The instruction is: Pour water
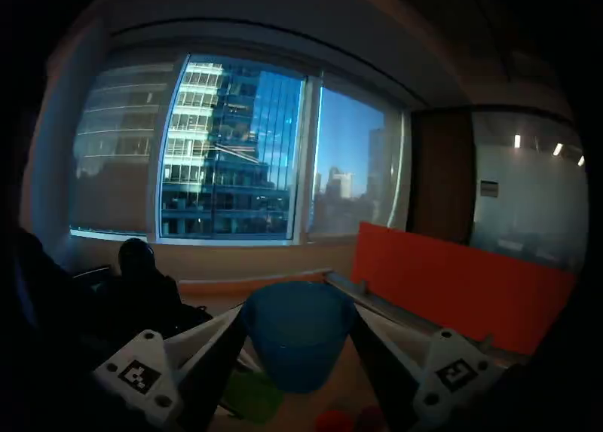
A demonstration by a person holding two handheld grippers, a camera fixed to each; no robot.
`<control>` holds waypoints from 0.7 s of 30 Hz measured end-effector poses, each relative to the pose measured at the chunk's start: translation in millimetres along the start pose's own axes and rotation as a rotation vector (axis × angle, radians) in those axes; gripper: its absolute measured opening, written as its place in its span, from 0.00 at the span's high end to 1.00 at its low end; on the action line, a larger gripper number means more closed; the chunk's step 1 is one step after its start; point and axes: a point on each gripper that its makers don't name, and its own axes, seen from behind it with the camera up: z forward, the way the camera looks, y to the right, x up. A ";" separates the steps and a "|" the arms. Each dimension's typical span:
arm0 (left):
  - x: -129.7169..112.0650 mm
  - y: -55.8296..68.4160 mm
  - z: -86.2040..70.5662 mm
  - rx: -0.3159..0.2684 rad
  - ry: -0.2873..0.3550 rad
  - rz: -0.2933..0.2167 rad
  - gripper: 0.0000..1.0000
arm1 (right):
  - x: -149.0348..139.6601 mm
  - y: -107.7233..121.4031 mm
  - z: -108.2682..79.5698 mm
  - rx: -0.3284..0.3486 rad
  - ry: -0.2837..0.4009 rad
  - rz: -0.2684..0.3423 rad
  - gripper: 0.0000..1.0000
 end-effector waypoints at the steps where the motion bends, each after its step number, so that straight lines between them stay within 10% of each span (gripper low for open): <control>1: 0.1 -1.0 -0.5 0.002 0.000 0.002 0.15 | -1.8 1.5 -1.6 -0.004 -0.001 0.000 0.09; 21: -2.9 -38.5 -18.5 0.085 -0.010 0.004 0.15 | -39.8 37.8 -51.7 -0.098 -0.018 0.008 0.09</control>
